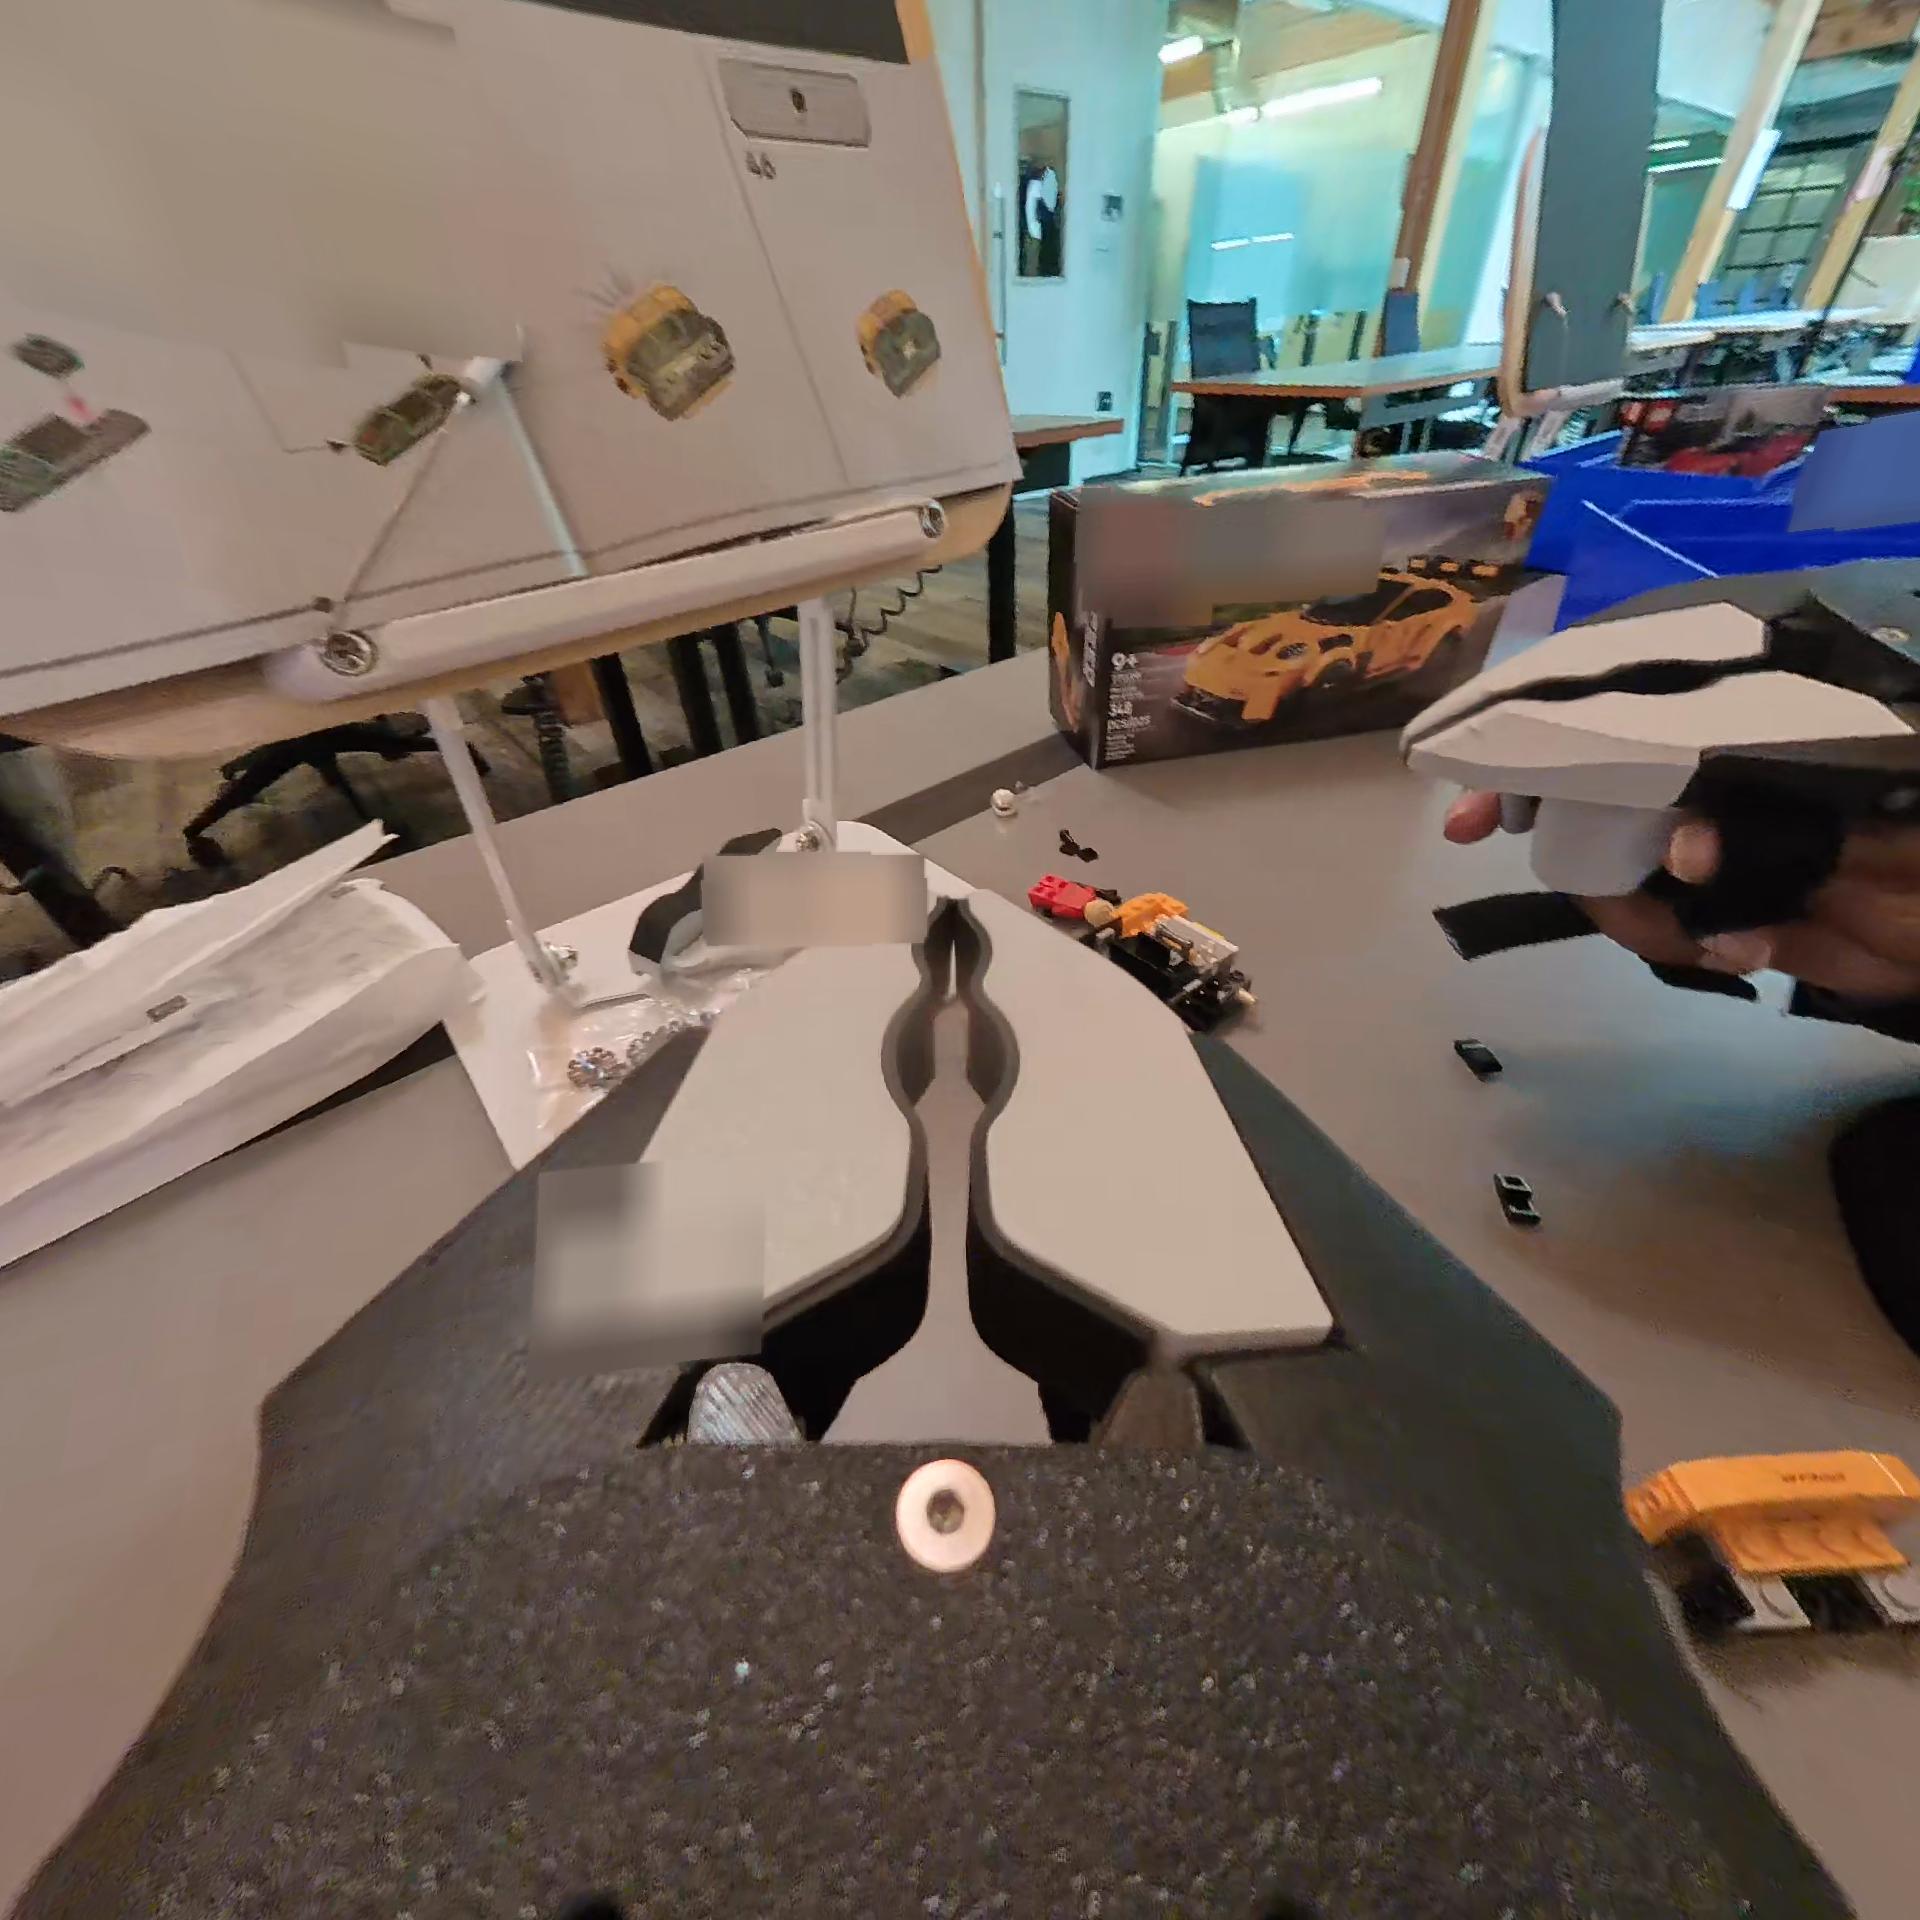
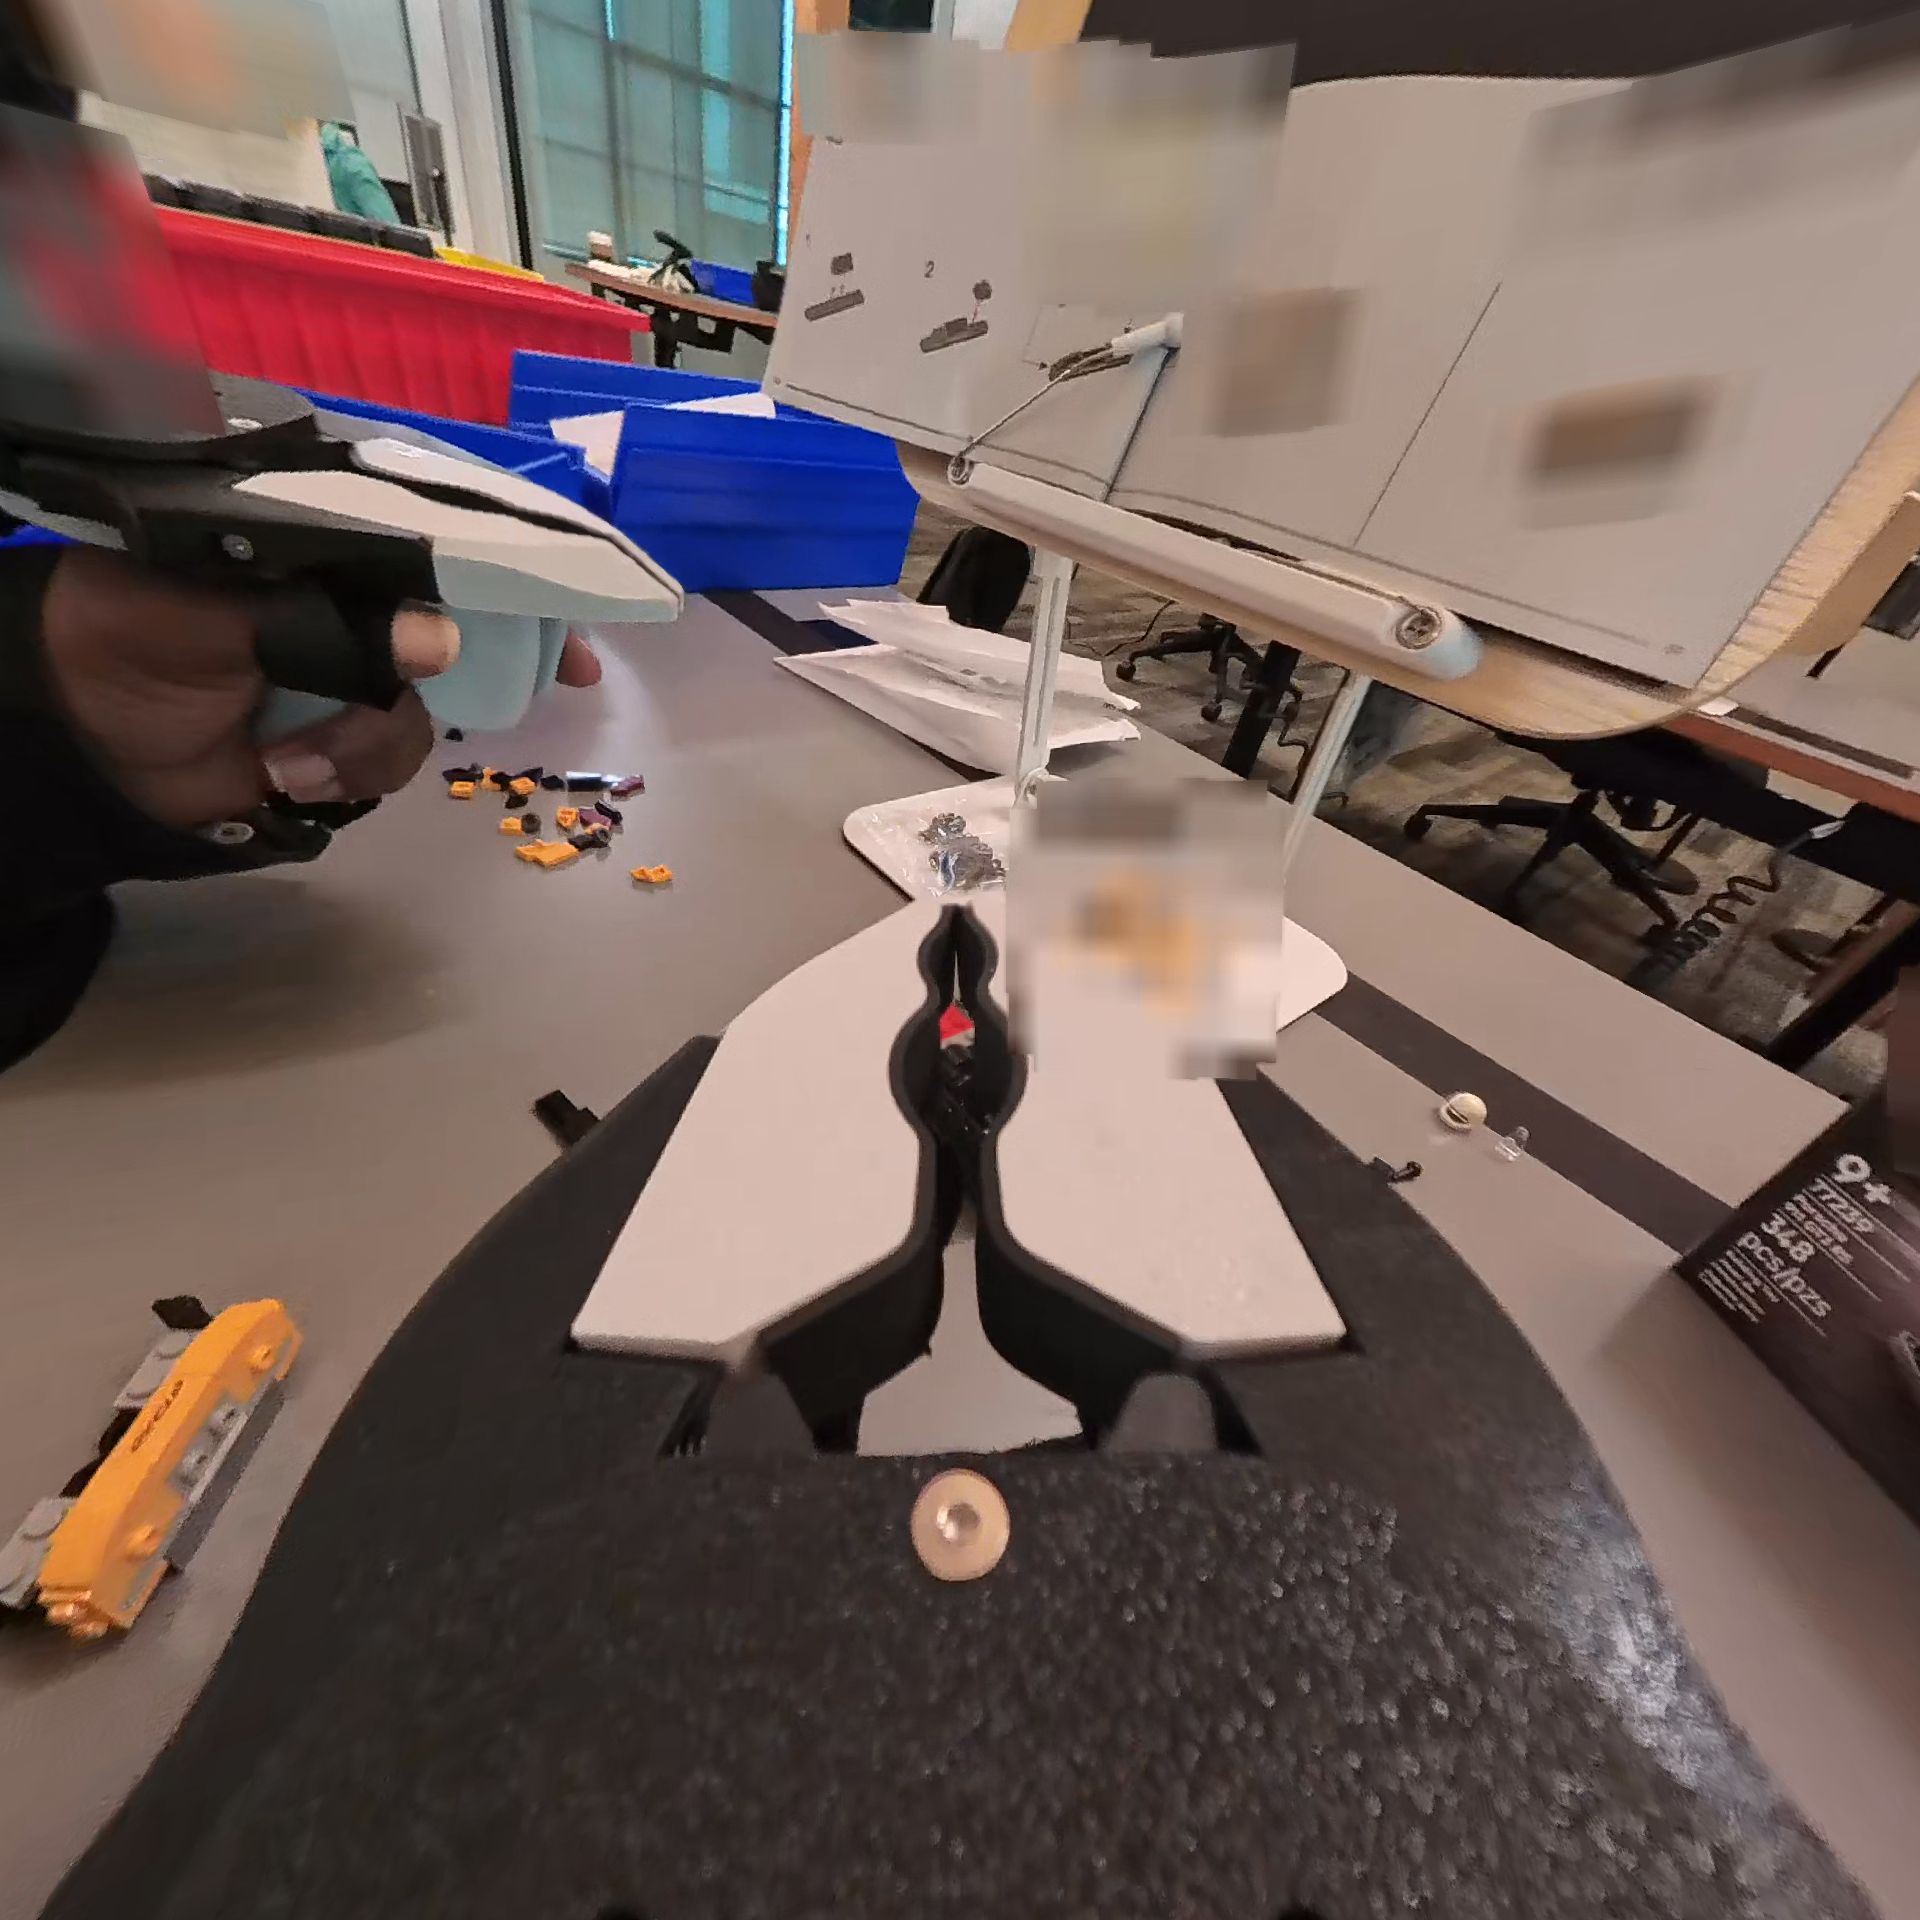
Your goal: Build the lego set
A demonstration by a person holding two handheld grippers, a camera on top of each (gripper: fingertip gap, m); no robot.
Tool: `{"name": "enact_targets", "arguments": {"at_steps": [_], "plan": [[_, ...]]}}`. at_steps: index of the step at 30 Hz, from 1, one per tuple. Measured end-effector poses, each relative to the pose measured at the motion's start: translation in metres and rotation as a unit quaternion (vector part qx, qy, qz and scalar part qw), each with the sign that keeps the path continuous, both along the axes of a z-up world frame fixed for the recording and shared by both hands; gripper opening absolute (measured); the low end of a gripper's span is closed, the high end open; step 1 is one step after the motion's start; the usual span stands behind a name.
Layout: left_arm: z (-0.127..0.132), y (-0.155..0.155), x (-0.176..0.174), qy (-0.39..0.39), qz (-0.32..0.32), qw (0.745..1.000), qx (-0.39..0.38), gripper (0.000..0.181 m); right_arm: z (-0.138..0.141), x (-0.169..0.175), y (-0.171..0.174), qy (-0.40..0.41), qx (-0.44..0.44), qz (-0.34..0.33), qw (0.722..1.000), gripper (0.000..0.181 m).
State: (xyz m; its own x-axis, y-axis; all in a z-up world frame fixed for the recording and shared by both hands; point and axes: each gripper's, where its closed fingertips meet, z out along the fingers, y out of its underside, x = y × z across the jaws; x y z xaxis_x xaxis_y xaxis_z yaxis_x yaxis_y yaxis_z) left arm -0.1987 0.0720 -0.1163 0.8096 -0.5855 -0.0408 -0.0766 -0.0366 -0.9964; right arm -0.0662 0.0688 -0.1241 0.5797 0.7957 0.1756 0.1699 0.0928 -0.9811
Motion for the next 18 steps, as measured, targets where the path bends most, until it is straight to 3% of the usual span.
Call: {"name": "enact_targets", "arguments": {"at_steps": [6, 11, 14, 18], "plan": [[0.008, 0.007, -0.019, -0.015, 0.069, 0.997, 0.032, 0.0, 0.021, -0.006, 0.002, 0.025, 0.017, -0.033, 0.999, 0.0], [0.0, 0.01, -0.018, -0.021, 0.057, 0.998, 0.006, 0.0, 0.038, -0.028, 0.0, -0.001, 0.024, -0.011, 1.0, 0.0], [-0.004, 0.009, -0.013, -0.016, 0.04, 0.999, -0.006, 0.0, 0.029, -0.035, 0.003, 0.0, -0.019, 0.026, 0.999, 0.003], [-0.011, 0.008, -0.007, -0.001, 0.018, 1.0, -0.023, 0.002, -0.009, -0.03, 0.004, -0.06, -0.073, 0.066, 0.993, 0.012]]}}
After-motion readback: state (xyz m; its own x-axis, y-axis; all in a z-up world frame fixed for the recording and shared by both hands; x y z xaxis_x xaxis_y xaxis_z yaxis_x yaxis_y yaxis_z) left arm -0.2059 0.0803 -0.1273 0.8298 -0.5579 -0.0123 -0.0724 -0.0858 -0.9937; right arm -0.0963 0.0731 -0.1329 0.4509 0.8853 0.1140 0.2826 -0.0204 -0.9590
